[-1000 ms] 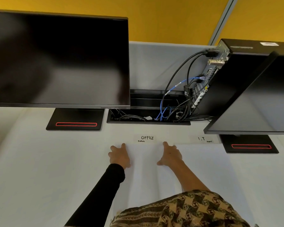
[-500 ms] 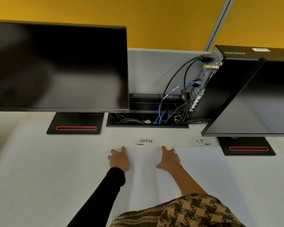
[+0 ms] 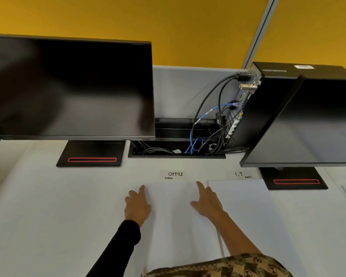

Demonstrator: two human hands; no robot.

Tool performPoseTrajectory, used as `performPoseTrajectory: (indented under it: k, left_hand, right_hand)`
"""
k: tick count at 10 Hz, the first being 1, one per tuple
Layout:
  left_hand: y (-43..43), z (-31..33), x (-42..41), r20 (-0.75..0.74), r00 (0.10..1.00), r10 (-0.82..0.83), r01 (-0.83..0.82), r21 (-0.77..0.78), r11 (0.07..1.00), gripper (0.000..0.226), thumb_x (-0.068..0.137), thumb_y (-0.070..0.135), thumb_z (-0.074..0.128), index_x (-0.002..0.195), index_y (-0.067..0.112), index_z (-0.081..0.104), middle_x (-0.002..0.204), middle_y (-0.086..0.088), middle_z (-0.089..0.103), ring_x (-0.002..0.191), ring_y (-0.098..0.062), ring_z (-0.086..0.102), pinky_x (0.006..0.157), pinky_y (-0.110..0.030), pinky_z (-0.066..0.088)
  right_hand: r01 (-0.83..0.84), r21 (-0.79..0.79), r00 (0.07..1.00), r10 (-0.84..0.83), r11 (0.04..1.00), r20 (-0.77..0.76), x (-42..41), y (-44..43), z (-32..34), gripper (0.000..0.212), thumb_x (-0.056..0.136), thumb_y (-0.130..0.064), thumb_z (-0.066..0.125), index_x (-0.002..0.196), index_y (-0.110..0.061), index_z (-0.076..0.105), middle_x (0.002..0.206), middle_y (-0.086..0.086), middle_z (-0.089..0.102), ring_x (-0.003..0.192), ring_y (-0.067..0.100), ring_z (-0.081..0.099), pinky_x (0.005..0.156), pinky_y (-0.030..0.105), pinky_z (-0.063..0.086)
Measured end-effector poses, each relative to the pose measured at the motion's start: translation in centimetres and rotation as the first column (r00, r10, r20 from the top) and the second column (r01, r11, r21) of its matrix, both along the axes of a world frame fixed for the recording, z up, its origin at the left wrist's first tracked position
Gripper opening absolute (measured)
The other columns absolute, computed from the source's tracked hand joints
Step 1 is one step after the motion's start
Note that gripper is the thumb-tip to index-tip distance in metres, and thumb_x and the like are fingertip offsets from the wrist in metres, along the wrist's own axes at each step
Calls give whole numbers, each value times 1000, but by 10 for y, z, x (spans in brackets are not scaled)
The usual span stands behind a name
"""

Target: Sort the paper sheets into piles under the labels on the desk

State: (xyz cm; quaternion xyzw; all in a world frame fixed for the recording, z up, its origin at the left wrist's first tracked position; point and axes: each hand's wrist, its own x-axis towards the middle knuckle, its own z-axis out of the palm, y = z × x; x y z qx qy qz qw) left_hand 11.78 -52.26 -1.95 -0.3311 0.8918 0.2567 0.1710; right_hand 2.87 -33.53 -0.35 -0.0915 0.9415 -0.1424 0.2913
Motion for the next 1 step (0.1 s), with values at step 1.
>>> performPoseTrajectory:
  k: [1]
  left_hand:
    - [5,3,24,-135,990,40,-31,66,997,57,92,16,49,144,18,27,136,-11,35,124,-29,36,92,-31,44]
  right_hand:
    - [29,-121,991,-44,992,-123,22,10,-2,45,94,-25,50,137,-18,39,131,7,49,123,22,46,98,29,43]
